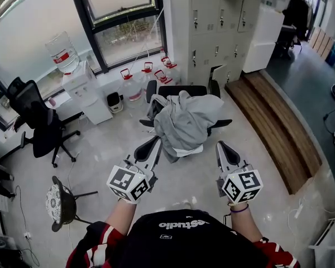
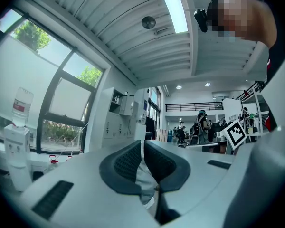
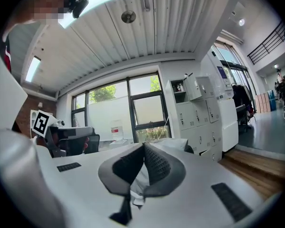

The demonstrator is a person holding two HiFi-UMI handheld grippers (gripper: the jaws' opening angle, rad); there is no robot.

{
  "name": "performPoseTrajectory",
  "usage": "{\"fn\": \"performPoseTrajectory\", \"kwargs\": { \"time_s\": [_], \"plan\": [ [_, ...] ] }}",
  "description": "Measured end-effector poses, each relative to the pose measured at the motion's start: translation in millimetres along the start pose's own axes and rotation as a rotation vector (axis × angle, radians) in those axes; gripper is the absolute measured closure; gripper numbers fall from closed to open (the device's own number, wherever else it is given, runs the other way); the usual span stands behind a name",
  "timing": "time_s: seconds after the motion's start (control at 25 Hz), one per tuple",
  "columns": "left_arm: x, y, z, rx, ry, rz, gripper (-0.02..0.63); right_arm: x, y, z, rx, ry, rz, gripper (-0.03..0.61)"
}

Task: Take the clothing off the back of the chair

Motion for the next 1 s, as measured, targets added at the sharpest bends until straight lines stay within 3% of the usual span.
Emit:
{"fn": "performPoseTrajectory", "kwargs": {
  "time_s": [0.36,0.88,1.0],
  "plan": [
    [-7.3,0.4,31.2,-0.029,-0.002,0.006,0.577,26.1,11.7,18.8,-0.014,0.000,0.038,0.563],
    [-66.8,-21.3,50.0,-0.020,0.058,-0.008,0.577,6.8,-4.9,71.7,-0.011,0.011,-0.014,0.563],
    [-74.1,-23.0,51.9,-0.019,0.075,-0.007,0.577,-0.4,-4.9,79.2,-0.012,-0.009,-0.024,0.493]
  ]
}}
Point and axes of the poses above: the fingertips, and each gripper's own axes: z forward along the fingers, x to its right, y out of its underside, the point moved 7 cm from there along -z, backward along the fingers, and after that the axes turned 11 degrees about -z, right-handed, at the moved point
